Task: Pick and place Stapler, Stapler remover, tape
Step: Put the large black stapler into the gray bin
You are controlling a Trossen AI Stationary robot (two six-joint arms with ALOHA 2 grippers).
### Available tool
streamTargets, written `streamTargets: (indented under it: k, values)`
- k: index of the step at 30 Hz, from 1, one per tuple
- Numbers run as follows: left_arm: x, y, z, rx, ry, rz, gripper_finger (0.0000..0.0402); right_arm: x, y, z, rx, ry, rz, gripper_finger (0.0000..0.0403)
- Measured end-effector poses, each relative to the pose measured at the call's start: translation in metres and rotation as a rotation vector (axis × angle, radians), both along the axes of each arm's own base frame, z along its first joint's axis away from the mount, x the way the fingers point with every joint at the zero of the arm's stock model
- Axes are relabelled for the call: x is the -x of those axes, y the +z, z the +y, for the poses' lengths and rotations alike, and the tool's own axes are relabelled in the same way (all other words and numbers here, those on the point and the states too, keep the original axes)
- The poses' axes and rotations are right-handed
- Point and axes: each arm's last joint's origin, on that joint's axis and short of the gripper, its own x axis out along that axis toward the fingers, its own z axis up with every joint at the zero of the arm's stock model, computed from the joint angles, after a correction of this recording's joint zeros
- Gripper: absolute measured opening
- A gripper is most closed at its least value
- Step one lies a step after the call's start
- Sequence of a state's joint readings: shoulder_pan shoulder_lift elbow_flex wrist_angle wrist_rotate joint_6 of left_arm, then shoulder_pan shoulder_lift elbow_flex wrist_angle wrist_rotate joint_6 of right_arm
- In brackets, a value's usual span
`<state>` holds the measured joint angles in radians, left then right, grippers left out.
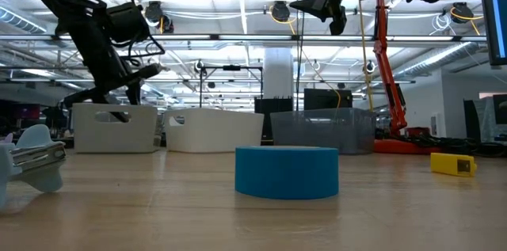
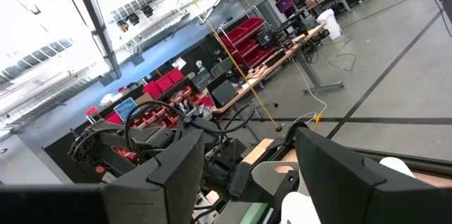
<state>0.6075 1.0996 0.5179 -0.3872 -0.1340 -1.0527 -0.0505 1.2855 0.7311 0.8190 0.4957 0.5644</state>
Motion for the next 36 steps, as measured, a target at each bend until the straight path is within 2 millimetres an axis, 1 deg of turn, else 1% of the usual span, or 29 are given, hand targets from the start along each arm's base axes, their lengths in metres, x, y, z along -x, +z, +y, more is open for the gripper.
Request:
streamTargets:
  k: [5,10,17,21,27,30,36]
  values:
    - [0.0,0.002,0.005,-0.046,-0.006,0.001,0.0163,0.0,0.0,0.0,0.0,0.0,0.0,0.0213]
    - [0.001,0.006,0.013,-0.105,-0.027,-0.023,0.0176,0.0,0.0,0.0,0.0,0.0,0.0,0.0214]
    - [0.003,0.003,0.019,-0.106,-0.063,0.003,0.0177,0.0,0.0,0.0,0.0,0.0,0.0,0.0214]
    - [0.001,-0.007,0.025,-0.081,-0.07,0.033,0.0177,0.0,0.0,0.0,0.0,0.0,0.0,0.0214]
    - [-0.006,-0.018,0.039,-0.075,-0.101,-0.007,0.0177,0.0,0.0,0.0,-0.019,0.003,-0.011,0.0214]
    - [-0.007,-0.018,0.044,-0.072,-0.123,-0.05,0.0177,0.0,0.0,0.0,-0.022,0.003,-0.013,0.0215]
    - [-0.006,-0.017,0.045,-0.082,-0.128,-0.057,0.0177,0.0,0.0,0.0,-0.022,0.003,-0.013,0.0212]
